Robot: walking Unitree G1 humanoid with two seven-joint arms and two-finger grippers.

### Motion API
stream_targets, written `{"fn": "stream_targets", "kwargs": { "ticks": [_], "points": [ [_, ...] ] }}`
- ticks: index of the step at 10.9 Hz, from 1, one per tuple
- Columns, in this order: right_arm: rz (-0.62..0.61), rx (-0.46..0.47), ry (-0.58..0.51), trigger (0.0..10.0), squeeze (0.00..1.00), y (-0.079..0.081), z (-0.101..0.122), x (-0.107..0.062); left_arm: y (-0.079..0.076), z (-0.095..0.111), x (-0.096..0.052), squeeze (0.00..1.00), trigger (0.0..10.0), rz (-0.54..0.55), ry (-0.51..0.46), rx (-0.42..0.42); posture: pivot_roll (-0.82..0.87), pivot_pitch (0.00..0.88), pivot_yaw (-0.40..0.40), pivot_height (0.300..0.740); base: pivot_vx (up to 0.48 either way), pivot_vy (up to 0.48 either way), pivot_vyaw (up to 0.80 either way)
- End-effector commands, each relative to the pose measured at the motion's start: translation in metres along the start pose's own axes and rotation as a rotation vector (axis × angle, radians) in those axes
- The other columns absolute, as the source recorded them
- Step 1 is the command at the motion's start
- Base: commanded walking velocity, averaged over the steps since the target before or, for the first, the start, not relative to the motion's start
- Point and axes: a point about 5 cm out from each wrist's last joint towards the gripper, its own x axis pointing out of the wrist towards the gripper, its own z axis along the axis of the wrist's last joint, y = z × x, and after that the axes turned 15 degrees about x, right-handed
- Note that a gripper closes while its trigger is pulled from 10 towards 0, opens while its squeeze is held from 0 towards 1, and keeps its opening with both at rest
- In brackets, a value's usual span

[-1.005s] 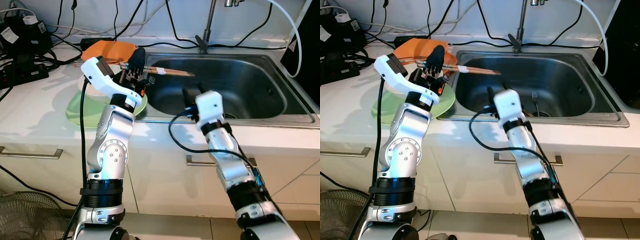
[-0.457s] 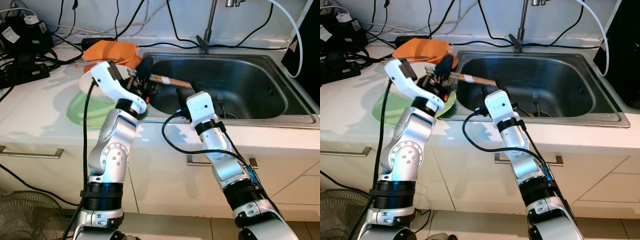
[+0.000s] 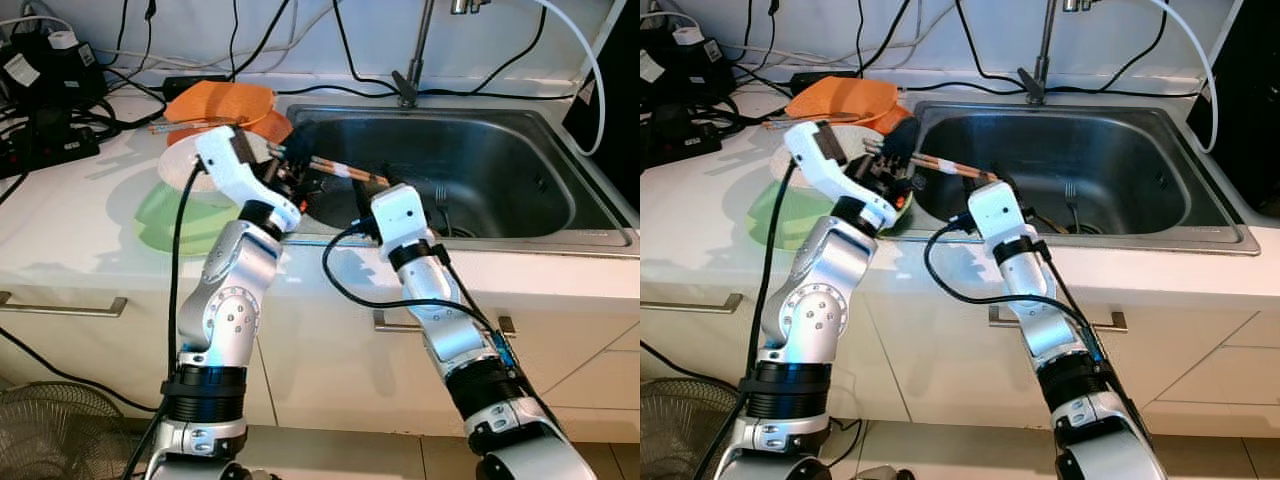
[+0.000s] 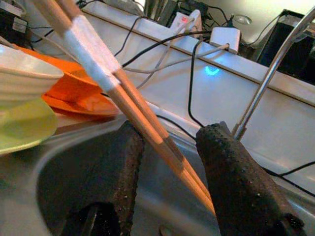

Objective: Kitchen organization

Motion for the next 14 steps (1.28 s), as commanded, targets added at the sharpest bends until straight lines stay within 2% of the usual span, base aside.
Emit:
{"fn": "stream_targets", "kwargs": {
  "ticks": [1, 4, 5, 6, 7, 10, 11, 12, 14],
  "points": [
    [-0.001, -0.001, -0.024, 10.0, 0.00, 0.0010, 0.0052, 0.0050, -0.0051, 0.0040, 0.0006, 0.00, 10.0, -0.031, -0.008, 0.009, 0.12, 0.000, 0.041, 0.740, 0.000, 0.000, 0.00],
    [-0.007, 0.002, -0.021, 10.0, 0.00, 0.0024, 0.0043, 0.0065, -0.0067, 0.0027, -0.0008, 0.00, 10.0, -0.050, 0.008, 0.007, 0.13, 0.000, 0.040, 0.740, 0.000, 0.000, 0.00],
    [-0.011, 0.000, -0.019, 9.3, 0.00, 0.0020, 0.0038, 0.0069, -0.0069, 0.0024, -0.0008, 0.00, 10.0, -0.051, 0.011, 0.007, 0.13, 0.000, 0.039, 0.740, 0.000, 0.000, 0.00],
    [-0.014, -0.009, -0.015, 0.7, 0.00, 0.0014, 0.0034, 0.0078, -0.0063, 0.0015, -0.0016, 0.00, 10.0, -0.053, 0.021, 0.013, 0.13, 0.000, 0.037, 0.740, 0.000, 0.000, 0.00],
    [-0.014, -0.011, -0.015, 0.0, 0.00, 0.0012, 0.0034, 0.0082, -0.0058, 0.0016, -0.0020, 0.00, 10.0, -0.051, 0.021, 0.014, 0.13, 0.000, 0.037, 0.740, 0.000, 0.000, 0.00],
    [-0.013, -0.013, -0.016, 0.0, 0.00, 0.0013, 0.0030, 0.0089, -0.0029, 0.0022, -0.0020, 0.00, 10.0, -0.032, 0.018, 0.019, 0.13, 0.000, 0.038, 0.740, 0.000, 0.000, 0.00],
    [-0.014, -0.013, -0.017, 0.0, 0.00, 0.0010, 0.0029, 0.0088, -0.0031, 0.0018, -0.0020, 0.38, 10.0, -0.033, 0.019, 0.024, 0.13, 0.000, 0.037, 0.740, 0.000, 0.000, 0.00],
    [-0.015, -0.012, -0.017, 0.0, 0.00, 0.0003, 0.0031, 0.0090, -0.0032, 0.0012, -0.0018, 1.00, 10.0, -0.032, 0.021, 0.024, 0.13, 0.000, 0.037, 0.740, 0.000, 0.000, 0.00],
    [-0.022, -0.017, -0.017, 0.0, 0.00, -0.0023, 0.0032, 0.0093, -0.0031, 0.0018, -0.0017, 1.00, 10.0, -0.026, 0.016, 0.015, 0.13, 0.000, 0.034, 0.740, 0.000, 0.000, 0.00]
  ]
}}
